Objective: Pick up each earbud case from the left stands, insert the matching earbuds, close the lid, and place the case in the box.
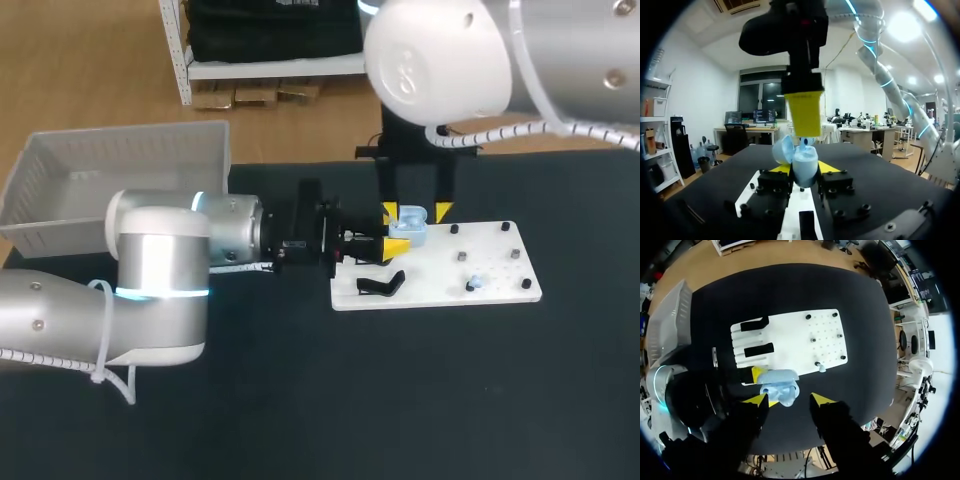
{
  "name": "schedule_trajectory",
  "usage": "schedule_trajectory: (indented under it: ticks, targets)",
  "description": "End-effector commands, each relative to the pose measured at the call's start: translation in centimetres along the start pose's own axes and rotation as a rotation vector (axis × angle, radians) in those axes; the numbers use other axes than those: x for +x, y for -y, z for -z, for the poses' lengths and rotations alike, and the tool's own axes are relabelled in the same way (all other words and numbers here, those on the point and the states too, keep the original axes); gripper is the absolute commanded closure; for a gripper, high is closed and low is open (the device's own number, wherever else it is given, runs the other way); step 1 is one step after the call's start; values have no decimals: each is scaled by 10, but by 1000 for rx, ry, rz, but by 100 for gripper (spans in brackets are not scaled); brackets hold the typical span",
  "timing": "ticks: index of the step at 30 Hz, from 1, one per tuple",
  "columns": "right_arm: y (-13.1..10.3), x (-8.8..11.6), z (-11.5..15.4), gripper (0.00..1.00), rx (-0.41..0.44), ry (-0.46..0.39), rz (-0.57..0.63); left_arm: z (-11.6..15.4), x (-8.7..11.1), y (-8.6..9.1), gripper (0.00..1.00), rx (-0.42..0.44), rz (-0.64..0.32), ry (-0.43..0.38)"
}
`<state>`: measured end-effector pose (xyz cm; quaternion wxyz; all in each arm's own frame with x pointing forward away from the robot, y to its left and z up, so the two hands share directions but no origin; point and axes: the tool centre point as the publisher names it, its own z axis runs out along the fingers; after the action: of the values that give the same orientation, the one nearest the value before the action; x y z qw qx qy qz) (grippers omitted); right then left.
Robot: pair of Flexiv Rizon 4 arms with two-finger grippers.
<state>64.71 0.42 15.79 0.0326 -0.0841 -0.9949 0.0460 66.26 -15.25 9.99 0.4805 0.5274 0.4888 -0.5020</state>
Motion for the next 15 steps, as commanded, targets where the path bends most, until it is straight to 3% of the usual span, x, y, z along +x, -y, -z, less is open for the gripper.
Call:
schedule_trajectory:
  ticks: [1,9,15]
  targets:
    - [9,12,3,42,-18,-2,7,0,0,0,100,0,1,-2]
    - [14,16,1,49,-11,-23,17,0,0,0,100,0,1,-2]
    - [17,10,-5,46,-4,-28,8,0,0,0,100,0,1,-2]
